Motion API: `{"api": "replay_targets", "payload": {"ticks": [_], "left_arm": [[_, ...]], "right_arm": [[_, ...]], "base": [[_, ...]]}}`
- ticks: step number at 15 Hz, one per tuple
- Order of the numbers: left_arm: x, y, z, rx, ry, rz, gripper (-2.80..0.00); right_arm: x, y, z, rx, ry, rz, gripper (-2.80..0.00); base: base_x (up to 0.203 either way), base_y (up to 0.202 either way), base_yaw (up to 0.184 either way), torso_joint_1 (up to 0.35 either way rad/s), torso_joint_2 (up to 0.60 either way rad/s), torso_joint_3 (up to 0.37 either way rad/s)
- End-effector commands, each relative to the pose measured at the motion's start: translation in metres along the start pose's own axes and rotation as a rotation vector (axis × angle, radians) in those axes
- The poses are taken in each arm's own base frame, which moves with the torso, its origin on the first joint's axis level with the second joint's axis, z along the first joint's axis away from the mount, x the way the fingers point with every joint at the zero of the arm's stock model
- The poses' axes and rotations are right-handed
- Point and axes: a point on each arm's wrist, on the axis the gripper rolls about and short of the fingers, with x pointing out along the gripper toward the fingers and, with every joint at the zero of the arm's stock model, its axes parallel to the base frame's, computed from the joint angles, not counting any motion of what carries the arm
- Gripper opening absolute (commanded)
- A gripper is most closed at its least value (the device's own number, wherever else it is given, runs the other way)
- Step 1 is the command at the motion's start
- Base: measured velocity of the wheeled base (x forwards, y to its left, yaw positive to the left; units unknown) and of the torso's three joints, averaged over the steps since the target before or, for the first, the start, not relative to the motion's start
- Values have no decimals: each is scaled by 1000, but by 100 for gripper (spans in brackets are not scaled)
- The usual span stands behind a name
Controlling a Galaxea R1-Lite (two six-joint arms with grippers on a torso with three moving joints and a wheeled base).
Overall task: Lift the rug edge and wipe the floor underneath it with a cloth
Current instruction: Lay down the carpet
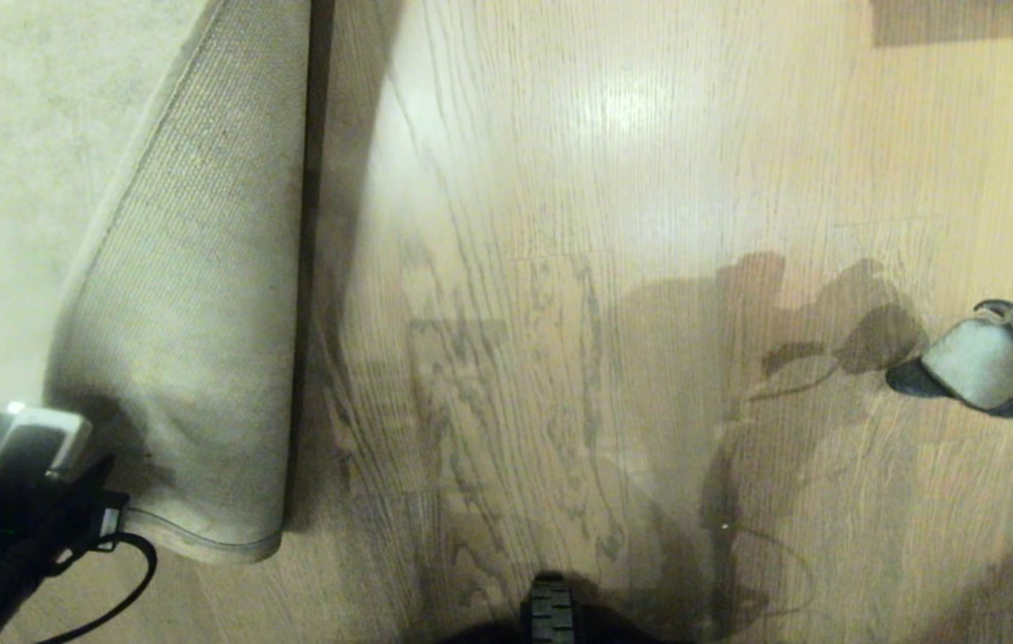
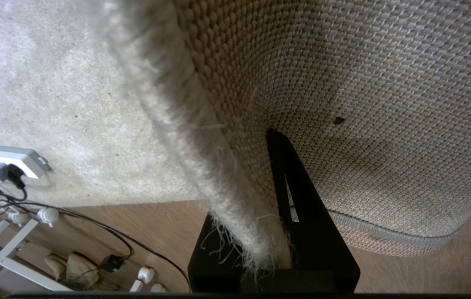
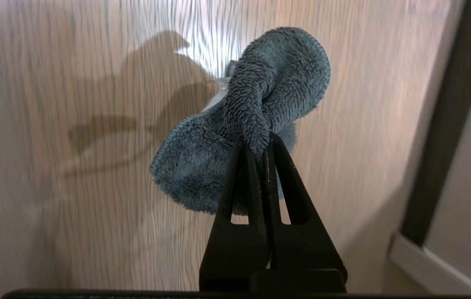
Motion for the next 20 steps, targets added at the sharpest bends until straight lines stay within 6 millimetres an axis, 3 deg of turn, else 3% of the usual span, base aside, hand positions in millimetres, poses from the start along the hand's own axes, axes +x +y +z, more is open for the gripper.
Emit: {"api": "replay_targets", "payload": {"ticks": [1, 5, 8, 12, 20], "left_arm": [[2, 0, 2, 4, -24, 5, -280], [2, -3, 2, 6, -25, -5, -280], [3, -3, 2, 6, -22, -6, -280], [3, -3, 2, 6, -22, -8, -280], [2, -7, 4, 12, -33, -24, -280]], "right_arm": [[-29, -7, -1, 12, -23, 1, -280], [-79, -13, -15, 35, -5, 107, -280], [-115, -14, -36, 46, 9, 173, -280], [-123, -7, -65, 90, 273, 301, -280], [-133, -8, -72, 157, 249, 380, -280]], "base": [[0, 0, 0, 0, 0, 0], [0, 0, 0, 0, 0, 0], [0, 0, 0, 0, 0, 0], [0, 0, 0, 0, 0, 0], [0, 0, 0, 0, 0, 0]]}}
